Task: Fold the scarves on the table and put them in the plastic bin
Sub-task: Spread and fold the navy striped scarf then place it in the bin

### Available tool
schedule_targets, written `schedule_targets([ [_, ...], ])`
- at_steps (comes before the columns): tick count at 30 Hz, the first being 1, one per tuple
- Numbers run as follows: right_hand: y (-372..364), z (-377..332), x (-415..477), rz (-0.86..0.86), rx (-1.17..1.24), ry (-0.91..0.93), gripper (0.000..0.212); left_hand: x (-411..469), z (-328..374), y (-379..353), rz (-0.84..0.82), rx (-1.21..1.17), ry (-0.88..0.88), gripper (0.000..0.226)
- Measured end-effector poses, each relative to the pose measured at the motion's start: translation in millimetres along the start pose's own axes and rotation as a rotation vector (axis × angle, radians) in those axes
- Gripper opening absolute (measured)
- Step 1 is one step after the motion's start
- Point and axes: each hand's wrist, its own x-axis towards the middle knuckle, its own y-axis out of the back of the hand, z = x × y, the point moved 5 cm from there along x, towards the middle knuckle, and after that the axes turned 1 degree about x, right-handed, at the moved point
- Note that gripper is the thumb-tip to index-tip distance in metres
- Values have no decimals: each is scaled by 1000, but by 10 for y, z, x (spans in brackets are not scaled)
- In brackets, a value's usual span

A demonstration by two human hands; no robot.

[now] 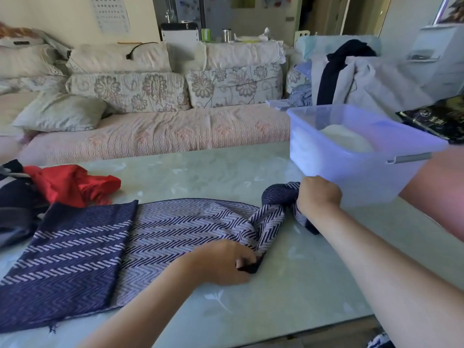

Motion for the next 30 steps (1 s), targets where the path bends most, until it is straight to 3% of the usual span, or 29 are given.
schedule_targets([
  [2, 14, -51, -52, -14, -77, 32, 39, 59, 65, 80, -33, -21, 57, 27],
  [4, 24, -200, -63, 116, -71, 216, 42, 170, 75, 195, -3, -46, 105, 32],
  [5, -10, -298, -74, 131, -12, 349, 48, 242, 62, 260, 50, -47, 117, 32],
  [7, -123, -466, -125, -20, 119, 562, 67, 398, 2, 420, 245, -22, 131, 30],
  [9, -229, -528, -150, -101, 32, 597, 70, 572, -116, 548, 428, -28, 136, 20],
  [12, -265, -454, -80, -16, 0, 572, 45, 891, -306, 603, 408, 37, 132, 28],
  [15, -223, -277, -2, -39, 270, 473, 32, 1162, -414, 518, 249, 185, 159, 41],
  [17, -144, -153, 30, -12, 323, 372, 24, 1283, -436, 480, 216, 272, 172, 41],
  [20, -19, 79, 91, -12, 117, 167, 15, 1368, -435, 536, 274, 352, 182, 29],
  [22, -24, 204, 84, -174, -45, 32, 9, 1379, -417, 586, 335, 388, 170, 22],
  [24, -94, 246, 46, -238, -205, -15, 23, 1376, -421, 633, 400, 369, 181, 20],
  [25, -111, 221, 30, -189, -260, 21, 27, 1365, -427, 665, 434, 332, 203, 19],
  [27, -86, 55, 5, 64, -285, 238, 28, 1344, -434, 751, 508, 240, 282, 19],
  [29, -89, -169, -78, 261, -100, 567, 33, 1358, -477, 811, 544, 99, 365, 20],
  [30, -113, -253, -104, 211, 42, 665, 41, 1389, -512, 829, 551, -6, 391, 19],
])
